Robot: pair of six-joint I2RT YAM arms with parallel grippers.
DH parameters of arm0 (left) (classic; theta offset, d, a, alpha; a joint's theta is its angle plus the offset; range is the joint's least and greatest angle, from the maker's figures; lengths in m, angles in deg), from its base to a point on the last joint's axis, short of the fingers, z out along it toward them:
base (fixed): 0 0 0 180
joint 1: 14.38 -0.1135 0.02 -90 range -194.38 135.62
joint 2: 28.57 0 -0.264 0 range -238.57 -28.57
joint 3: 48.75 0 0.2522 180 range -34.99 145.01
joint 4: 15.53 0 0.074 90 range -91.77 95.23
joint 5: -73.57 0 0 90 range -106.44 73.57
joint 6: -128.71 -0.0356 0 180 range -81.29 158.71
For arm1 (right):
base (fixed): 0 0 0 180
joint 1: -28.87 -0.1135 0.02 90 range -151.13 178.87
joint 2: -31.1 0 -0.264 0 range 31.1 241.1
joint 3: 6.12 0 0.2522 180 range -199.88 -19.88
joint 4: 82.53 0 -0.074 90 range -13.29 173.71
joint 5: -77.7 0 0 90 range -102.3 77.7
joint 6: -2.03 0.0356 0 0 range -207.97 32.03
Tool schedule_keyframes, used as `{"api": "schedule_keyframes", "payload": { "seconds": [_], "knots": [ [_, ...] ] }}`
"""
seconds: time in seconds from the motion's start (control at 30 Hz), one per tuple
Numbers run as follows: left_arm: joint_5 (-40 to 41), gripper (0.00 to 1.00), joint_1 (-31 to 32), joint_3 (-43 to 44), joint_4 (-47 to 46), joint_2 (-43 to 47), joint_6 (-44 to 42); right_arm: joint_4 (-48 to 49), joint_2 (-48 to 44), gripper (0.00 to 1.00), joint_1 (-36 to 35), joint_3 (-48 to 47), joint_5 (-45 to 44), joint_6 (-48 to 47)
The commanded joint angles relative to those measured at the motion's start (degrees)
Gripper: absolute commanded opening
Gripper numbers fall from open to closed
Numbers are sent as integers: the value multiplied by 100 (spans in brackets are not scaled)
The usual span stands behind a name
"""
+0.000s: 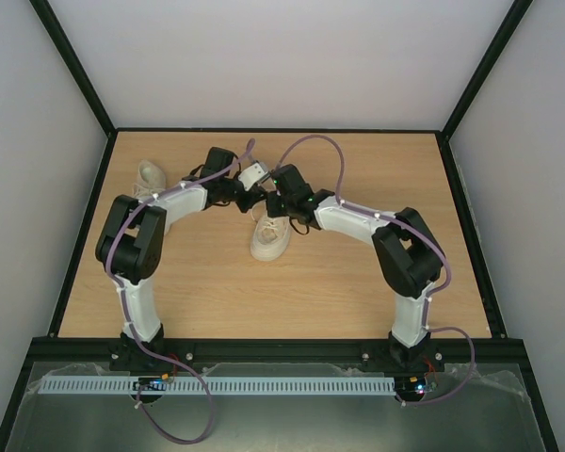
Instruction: Tie the shoes
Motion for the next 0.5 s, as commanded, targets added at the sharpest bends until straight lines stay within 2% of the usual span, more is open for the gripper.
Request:
{"api": "schedule_keyframes", "payload": {
  "seconds": [0.0,0.2,0.47],
  "knots": [
    [-206,3,-12,191,55,-174,3,-206,212,19,-32,-253,-389,-201],
    [-255,2,-12,217,88,-250,1,-432,476,20,-91,-526,-567,-299],
    [-246,2,-12,259,98,-248,2,-657,430,6,-126,-577,-421,-296]
  ]
}}
